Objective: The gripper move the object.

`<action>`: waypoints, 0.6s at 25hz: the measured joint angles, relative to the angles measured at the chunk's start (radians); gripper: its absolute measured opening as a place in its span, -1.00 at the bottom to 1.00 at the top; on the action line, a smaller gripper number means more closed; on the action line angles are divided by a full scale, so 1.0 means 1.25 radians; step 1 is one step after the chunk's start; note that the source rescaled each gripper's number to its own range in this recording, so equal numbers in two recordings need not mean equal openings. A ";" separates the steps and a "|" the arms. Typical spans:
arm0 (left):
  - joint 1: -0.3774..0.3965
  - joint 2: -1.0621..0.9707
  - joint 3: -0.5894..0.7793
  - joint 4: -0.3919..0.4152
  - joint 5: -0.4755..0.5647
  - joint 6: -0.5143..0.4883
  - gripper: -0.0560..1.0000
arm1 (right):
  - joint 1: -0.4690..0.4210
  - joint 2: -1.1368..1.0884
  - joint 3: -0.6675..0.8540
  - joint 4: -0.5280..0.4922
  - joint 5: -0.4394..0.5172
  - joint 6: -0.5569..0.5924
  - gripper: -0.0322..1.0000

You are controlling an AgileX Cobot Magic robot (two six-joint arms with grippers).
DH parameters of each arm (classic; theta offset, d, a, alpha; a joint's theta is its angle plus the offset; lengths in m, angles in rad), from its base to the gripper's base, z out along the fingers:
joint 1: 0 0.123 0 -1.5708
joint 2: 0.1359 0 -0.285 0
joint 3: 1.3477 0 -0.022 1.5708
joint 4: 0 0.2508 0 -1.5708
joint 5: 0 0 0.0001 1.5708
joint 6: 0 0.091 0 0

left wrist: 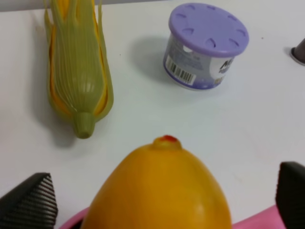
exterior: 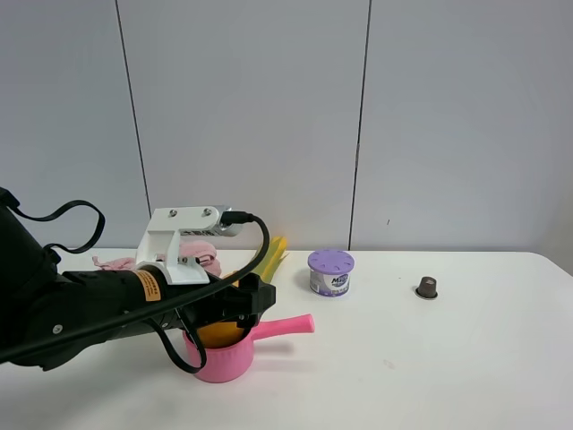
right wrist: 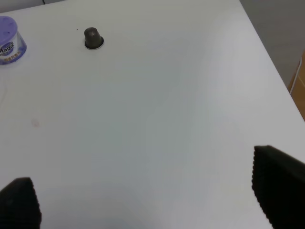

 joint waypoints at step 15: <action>0.000 -0.333 0.001 -0.001 0.247 0.039 0.68 | 0.000 0.000 0.000 0.000 0.000 0.000 1.00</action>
